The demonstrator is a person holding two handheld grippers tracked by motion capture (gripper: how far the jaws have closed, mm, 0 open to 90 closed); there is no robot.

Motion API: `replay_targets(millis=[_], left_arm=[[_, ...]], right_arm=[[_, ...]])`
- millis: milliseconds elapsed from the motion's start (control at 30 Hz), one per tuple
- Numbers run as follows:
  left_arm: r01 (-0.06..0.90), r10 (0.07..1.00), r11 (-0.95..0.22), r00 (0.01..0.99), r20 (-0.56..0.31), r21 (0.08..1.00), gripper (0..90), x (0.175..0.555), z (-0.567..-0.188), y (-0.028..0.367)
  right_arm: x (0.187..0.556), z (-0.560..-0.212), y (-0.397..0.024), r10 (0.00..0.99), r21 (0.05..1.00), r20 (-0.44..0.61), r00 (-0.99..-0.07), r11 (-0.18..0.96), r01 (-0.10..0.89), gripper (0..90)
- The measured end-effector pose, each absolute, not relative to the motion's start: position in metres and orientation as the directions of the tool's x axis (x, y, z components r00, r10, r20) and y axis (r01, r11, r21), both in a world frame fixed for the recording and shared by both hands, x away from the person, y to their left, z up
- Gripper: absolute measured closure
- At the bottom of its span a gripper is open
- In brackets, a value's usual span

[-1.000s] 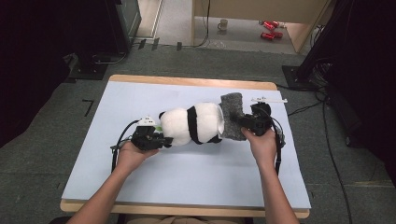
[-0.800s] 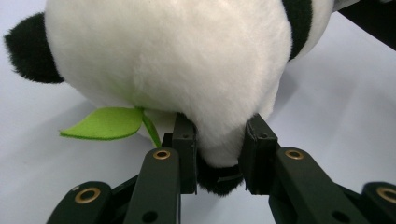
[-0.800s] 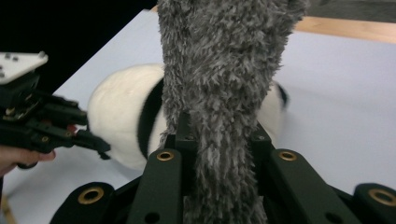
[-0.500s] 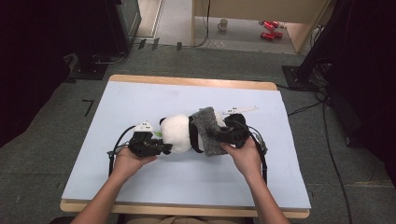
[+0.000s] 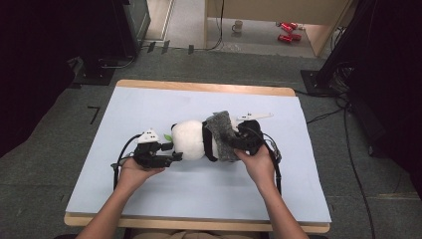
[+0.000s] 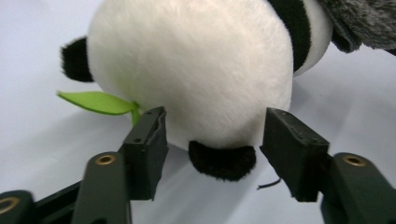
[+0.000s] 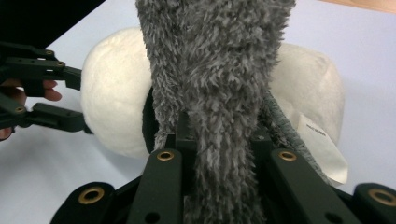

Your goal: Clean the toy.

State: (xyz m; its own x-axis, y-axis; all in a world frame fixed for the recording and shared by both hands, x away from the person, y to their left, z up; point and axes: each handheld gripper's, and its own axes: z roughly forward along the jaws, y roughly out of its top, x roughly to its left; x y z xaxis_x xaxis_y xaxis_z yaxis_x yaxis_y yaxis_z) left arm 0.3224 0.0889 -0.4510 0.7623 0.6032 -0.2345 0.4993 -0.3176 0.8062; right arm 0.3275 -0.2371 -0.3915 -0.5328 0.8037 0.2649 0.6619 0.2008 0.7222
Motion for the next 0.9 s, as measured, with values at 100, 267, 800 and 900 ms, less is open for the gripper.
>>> replay_targets(millis=[100, 267, 800, 900], left_arm=[[0.491, 0.606, -0.301, 0.760, -0.233, 0.817, 36.7, 0.322, -0.450, 0.093], [0.484, 0.586, -0.269, 0.768, -0.257, 0.833, 33.3, 0.319, -0.450, 0.095], [0.511, 0.637, -0.291, 0.734, -0.235, 0.809, 30.2, 0.330, -0.476, 0.073], [0.506, 0.654, -0.277, 0.722, -0.225, 0.817, 42.0, 0.330, -0.477, 0.071]], right_arm=[[0.333, -0.390, -0.237, 0.802, 0.723, 0.269, -0.533, 0.198, 0.662, 74.3], [0.342, -0.386, -0.233, 0.804, 0.732, 0.265, -0.533, 0.192, 0.653, 74.2], [0.355, -0.384, -0.227, 0.809, 0.777, 0.249, -0.532, 0.160, 0.608, 73.0], [0.355, -0.385, -0.226, 0.811, 0.780, 0.253, -0.527, 0.152, 0.608, 72.9]])
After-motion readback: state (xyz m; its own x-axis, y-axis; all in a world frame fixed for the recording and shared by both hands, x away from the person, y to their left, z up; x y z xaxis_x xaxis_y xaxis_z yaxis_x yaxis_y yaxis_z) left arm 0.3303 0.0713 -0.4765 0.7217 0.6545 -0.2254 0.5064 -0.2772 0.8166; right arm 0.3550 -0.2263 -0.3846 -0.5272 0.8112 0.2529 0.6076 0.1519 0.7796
